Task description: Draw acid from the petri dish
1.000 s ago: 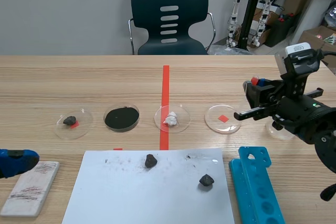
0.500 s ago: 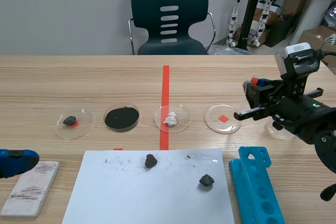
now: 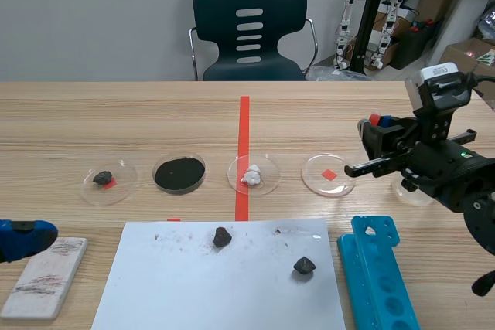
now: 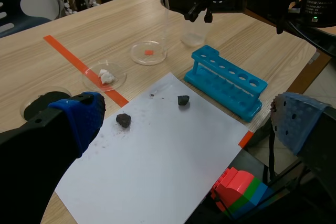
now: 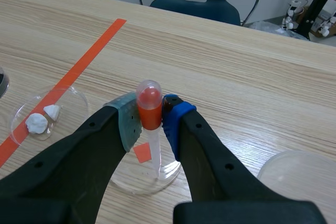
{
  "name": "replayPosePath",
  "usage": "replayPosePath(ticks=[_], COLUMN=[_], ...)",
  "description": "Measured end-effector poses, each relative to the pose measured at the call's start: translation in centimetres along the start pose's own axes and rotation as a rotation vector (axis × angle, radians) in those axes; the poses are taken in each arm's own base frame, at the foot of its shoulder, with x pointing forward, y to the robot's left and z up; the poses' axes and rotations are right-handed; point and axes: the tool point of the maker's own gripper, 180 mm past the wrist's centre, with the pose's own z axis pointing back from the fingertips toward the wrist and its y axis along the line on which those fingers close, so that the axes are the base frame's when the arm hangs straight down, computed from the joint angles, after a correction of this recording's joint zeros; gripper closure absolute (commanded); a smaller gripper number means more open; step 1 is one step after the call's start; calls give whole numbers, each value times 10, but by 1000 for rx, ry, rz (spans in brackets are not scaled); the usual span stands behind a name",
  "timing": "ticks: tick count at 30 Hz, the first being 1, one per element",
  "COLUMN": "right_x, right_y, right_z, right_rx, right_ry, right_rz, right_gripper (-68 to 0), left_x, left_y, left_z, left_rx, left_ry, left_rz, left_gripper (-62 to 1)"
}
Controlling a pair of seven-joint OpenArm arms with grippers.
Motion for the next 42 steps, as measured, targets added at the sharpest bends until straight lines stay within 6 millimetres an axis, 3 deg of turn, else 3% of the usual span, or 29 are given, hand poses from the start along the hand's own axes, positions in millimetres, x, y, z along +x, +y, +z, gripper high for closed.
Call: replayPosePath(ticks=[20,28,42], right_x=[7,41,86], right_y=[2,5,2], right_z=[0,-1,28], right_rx=[10,20,-6], right_ry=[-28,-86,-124], right_rz=[2,24,-32], right_gripper=[-111,-111,-110], left_x=[0,0,0], left_y=[0,0,0], left_z=[0,0,0], left_rx=[0,0,0], left_ry=[0,0,0], left_rz=[0,0,0], left_gripper=[-623,-623,-623])
